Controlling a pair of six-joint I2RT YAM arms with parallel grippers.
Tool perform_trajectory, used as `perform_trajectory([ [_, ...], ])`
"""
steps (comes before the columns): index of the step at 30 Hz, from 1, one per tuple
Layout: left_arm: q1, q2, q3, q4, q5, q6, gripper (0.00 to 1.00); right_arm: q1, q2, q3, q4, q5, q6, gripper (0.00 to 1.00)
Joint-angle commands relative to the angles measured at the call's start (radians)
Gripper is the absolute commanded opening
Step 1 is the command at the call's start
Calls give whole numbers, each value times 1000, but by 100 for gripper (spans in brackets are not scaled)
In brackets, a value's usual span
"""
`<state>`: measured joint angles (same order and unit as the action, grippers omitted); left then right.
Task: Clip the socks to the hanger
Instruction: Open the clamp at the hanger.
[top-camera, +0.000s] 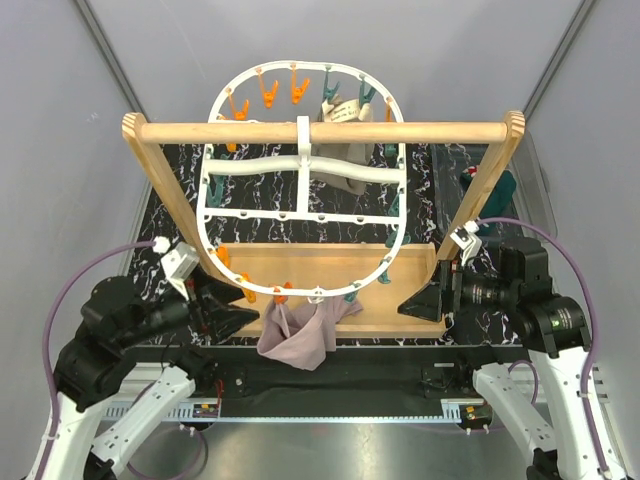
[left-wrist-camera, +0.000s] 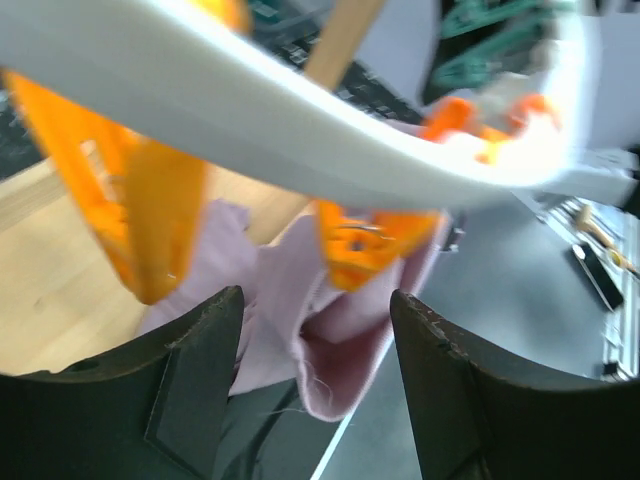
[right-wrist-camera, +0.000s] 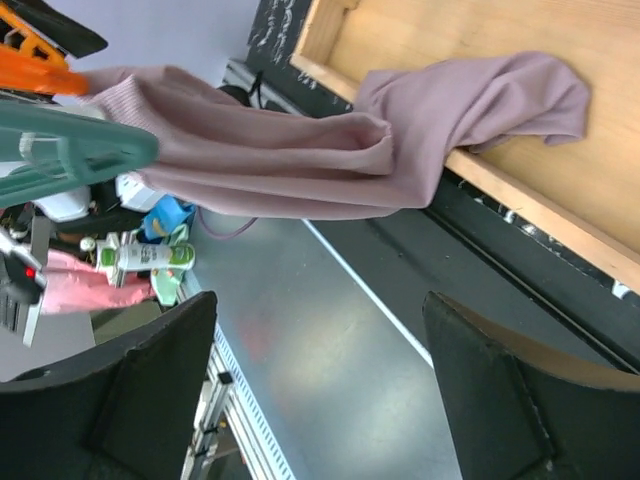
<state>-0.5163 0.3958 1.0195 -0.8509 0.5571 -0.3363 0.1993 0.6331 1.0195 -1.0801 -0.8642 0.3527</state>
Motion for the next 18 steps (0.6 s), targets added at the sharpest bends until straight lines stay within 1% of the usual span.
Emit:
perform_trajectory([
  [1, -5, -72, -12, 139, 162, 14, 65, 20, -18, 95, 65, -102, -34, 91],
  [2, -5, -113, -18, 141, 155, 19, 66, 19, -13, 123, 68, -116, -34, 94],
  [4, -4, -153, -27, 167, 142, 7, 66, 20, -9, 180, 147, -182, 17, 96],
  [5, -4, -169, -35, 180, 139, -3, 66, 19, -12, 188, 202, -205, 55, 97],
  [6, -4, -187, -42, 209, 132, -32, 67, 19, -16, 192, 268, -229, 150, 98],
  [7, -4, -192, -42, 223, 132, -47, 67, 20, -18, 200, 389, -239, 195, 98],
  [8, -2, -193, -47, 264, 135, -87, 67, 19, -12, 209, 429, -245, 227, 98],
  [10, -2, -196, -65, 334, 171, -142, 66, 19, 25, 263, 421, -228, 220, 98],
  [11, -2, -199, -68, 416, 190, -205, 65, 20, 39, 277, 411, -217, 204, 97],
  [12, -2, -201, -71, 462, 223, -239, 63, 20, 48, 289, 392, -208, 197, 96],
  [13, -1, -199, -68, 513, 242, -277, 63, 19, 65, 300, 391, -205, 195, 94],
  [14, 12, -196, -67, 615, 257, -356, 63, 19, 68, 297, 401, -202, 201, 92],
  [15, 24, -190, -64, 666, 291, -395, 62, 19, 71, 295, 404, -194, 207, 91],
  [16, 45, -172, -49, 709, 308, -430, 62, 19, 79, 294, 398, -184, 207, 88],
  [17, 109, -155, -32, 733, 349, -472, 62, 19, 83, 295, 390, -170, 197, 87],
  [18, 142, -137, -12, 718, 354, -468, 61, 20, 89, 301, 369, -162, 187, 87],
])
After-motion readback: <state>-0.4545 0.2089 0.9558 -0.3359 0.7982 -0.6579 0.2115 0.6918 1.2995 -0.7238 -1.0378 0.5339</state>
